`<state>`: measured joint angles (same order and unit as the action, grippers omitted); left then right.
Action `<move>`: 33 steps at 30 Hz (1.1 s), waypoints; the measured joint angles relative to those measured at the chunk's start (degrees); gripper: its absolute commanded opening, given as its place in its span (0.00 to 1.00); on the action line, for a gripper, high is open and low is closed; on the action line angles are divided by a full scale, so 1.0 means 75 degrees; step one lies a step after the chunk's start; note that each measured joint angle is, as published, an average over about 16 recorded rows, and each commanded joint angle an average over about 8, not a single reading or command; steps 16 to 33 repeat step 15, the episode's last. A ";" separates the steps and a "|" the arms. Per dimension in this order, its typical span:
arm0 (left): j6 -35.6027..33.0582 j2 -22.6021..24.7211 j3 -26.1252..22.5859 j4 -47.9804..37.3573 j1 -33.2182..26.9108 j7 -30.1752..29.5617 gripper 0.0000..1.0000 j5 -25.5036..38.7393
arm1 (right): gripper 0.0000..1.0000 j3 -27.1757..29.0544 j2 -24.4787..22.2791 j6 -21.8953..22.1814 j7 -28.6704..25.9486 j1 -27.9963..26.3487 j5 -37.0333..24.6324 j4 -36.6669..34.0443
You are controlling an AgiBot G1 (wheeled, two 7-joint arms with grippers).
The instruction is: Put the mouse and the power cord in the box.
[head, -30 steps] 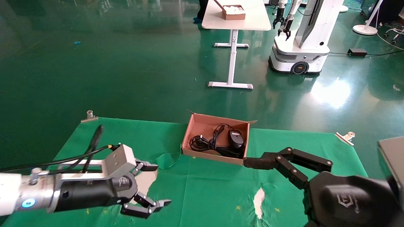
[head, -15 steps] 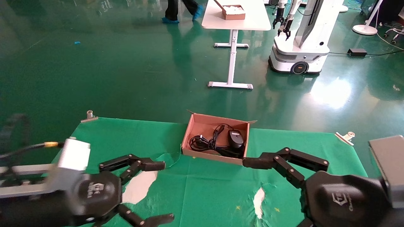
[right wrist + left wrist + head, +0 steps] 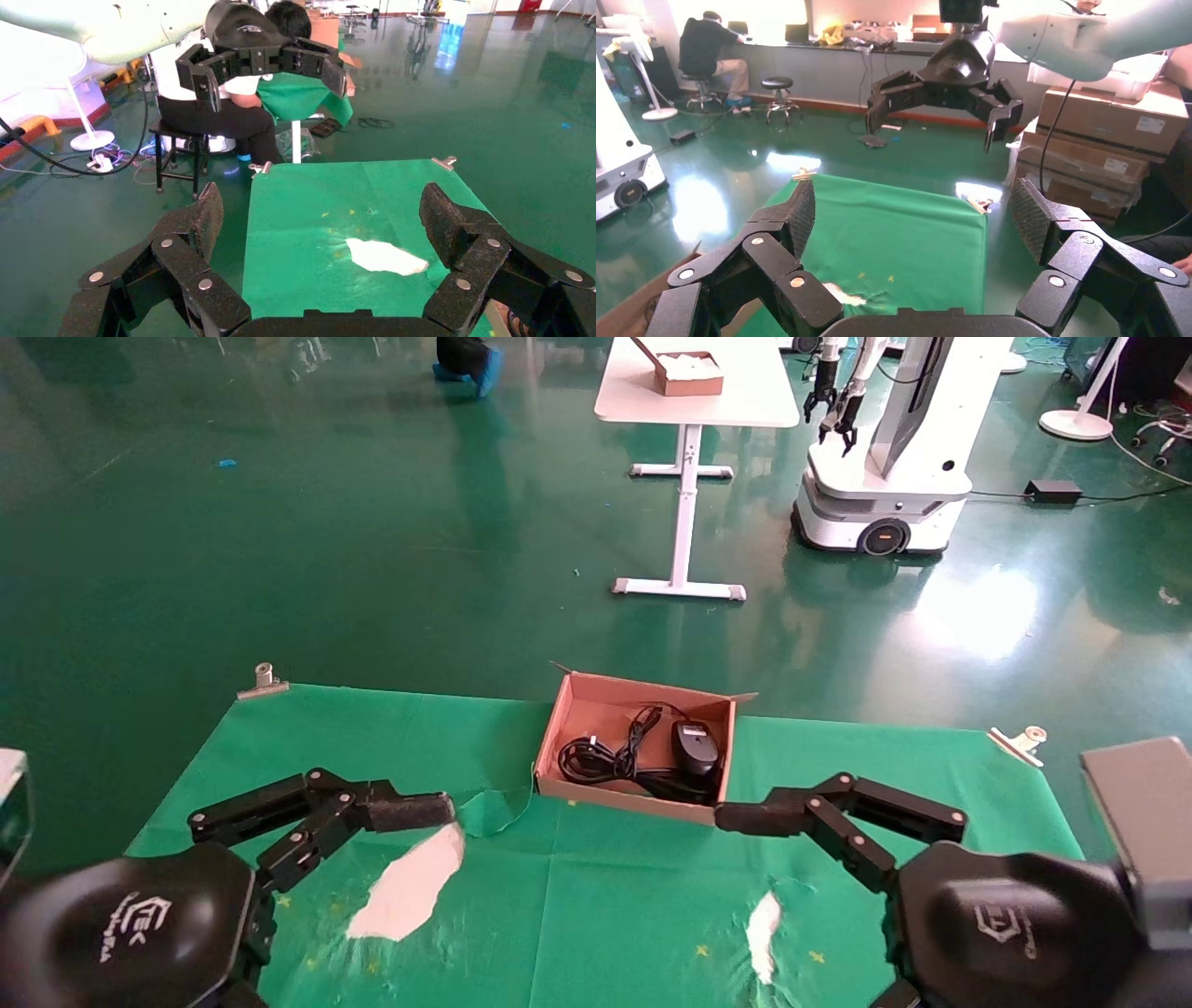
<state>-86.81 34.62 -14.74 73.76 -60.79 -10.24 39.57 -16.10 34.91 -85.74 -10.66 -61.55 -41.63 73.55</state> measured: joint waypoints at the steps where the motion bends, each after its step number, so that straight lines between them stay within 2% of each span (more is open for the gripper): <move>1: -0.0009 -0.0003 0.0010 0.0001 0.0006 0.0005 1.00 -0.0017 | 1.00 0.0000 0.0000 0.0000 0.0000 0.0000 0.0001 0.0000; 33: 0.0093 0.0032 -0.0106 -0.0015 -0.0062 -0.0050 1.00 0.0187 | 1.00 -0.0005 0.0004 0.0004 0.0000 -0.0004 -0.0009 -0.0006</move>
